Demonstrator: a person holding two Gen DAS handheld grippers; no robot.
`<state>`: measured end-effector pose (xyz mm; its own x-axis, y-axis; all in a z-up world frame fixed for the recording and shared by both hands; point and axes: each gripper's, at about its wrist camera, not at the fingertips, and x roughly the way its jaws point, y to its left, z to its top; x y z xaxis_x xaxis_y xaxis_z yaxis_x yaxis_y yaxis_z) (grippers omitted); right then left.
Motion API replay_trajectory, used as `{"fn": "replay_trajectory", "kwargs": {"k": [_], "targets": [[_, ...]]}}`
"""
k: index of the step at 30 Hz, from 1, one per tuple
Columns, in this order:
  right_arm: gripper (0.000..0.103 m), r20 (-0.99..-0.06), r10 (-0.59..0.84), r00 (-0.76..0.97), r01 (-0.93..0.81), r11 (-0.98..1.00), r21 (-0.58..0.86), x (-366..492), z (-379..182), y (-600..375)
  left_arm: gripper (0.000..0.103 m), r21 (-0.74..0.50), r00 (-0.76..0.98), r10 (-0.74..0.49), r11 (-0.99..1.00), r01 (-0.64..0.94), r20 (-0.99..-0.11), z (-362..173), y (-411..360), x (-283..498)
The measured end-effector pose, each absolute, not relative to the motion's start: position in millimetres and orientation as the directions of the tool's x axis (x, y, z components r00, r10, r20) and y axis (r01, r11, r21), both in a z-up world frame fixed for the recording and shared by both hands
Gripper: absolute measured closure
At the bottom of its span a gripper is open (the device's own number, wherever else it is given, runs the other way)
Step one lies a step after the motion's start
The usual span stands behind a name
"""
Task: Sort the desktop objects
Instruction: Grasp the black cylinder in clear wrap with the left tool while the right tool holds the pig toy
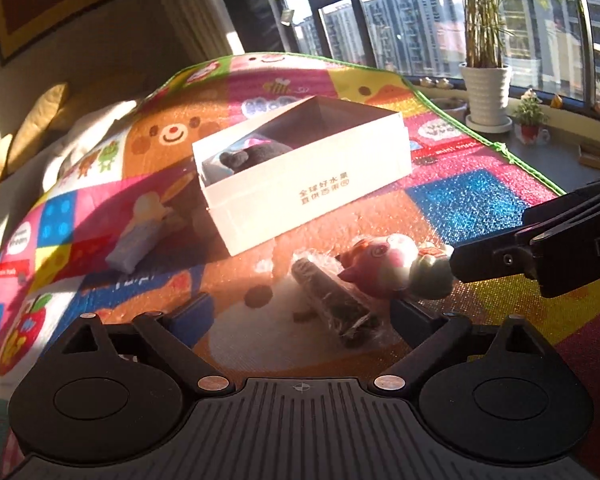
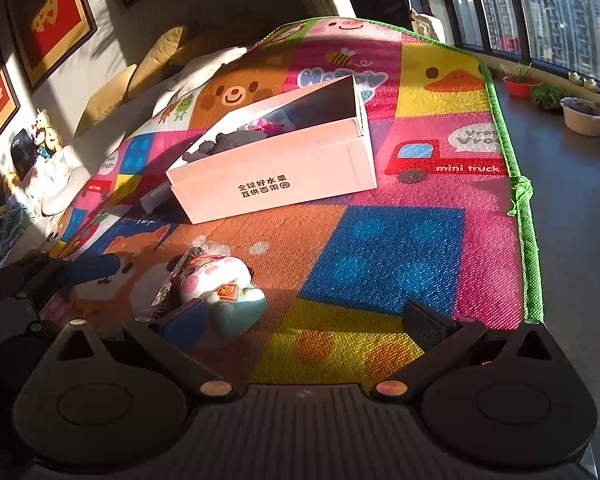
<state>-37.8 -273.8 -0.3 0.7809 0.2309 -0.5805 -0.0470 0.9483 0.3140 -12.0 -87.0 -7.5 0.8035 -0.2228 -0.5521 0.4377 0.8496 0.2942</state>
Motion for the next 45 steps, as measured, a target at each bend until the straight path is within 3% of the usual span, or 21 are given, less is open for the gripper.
{"fn": "replay_trajectory", "kwargs": {"k": [6, 12, 16, 20, 23, 28, 34, 35, 36, 43, 45], "targets": [[0.000, -0.616, 0.195, 0.763, -0.069, 0.973, 0.222, -36, 1, -261, 0.001, 0.321, 0.828, -0.041, 0.910, 0.263, -0.560, -14, -45, 7], [0.000, -0.624, 0.242, 0.743, -0.170, 0.970, 0.175, -40, 5, -248, 0.001, 0.153, 0.806, -0.034, 0.976, 0.153, -0.591, -9, -9, 18], [0.011, -0.606, 0.236, 0.759, -0.250, 0.966, 0.064, -44, 11, -230, 0.000, 0.109, 0.807, -0.053, 0.983, 0.145, -0.588, -8, -2, 15], [0.011, -0.595, 0.048, 0.802, -0.153, 0.980, -0.128, -31, 9, -222, 0.000, 0.089, 0.811, -0.062, 0.986, 0.139, -0.581, -8, 0, 13], [0.011, -0.563, -0.032, 0.826, -0.094, 0.977, -0.193, -29, 12, -227, 0.000, 0.070, 0.809, -0.066, 0.989, 0.131, -0.584, -8, 3, 14], [0.010, -0.579, 0.155, 0.800, -0.224, 0.974, -0.048, -28, 23, -227, 0.000, 0.050, 0.799, -0.067, 0.992, 0.120, -0.598, -9, 5, 17], [0.010, -0.592, 0.241, 0.769, -0.295, 0.955, 0.005, -2, 16, -204, 0.000, 0.052, 0.798, -0.064, 0.992, 0.118, -0.599, -9, 6, 16], [0.016, -0.600, 0.250, 0.760, -0.302, 0.953, 0.015, 2, 14, -203, 0.000, 0.053, 0.798, -0.063, 0.992, 0.118, -0.599, -9, 5, 16], [0.030, -0.619, 0.260, 0.741, -0.310, 0.950, 0.027, 6, 12, -201, 0.000, 0.053, 0.797, -0.062, 0.992, 0.117, -0.600, -9, 5, 16], [0.030, -0.568, 0.249, 0.784, -0.256, 0.964, 0.070, -30, 16, -228, 0.000, 0.060, 0.812, -0.050, 0.993, 0.104, -0.582, -4, 1, 9], [0.030, -0.543, 0.197, 0.817, -0.188, 0.979, 0.074, -42, 16, -244, 0.000, -0.023, 0.784, -0.157, 0.983, 0.179, -0.600, 0, -9, 4]]}}
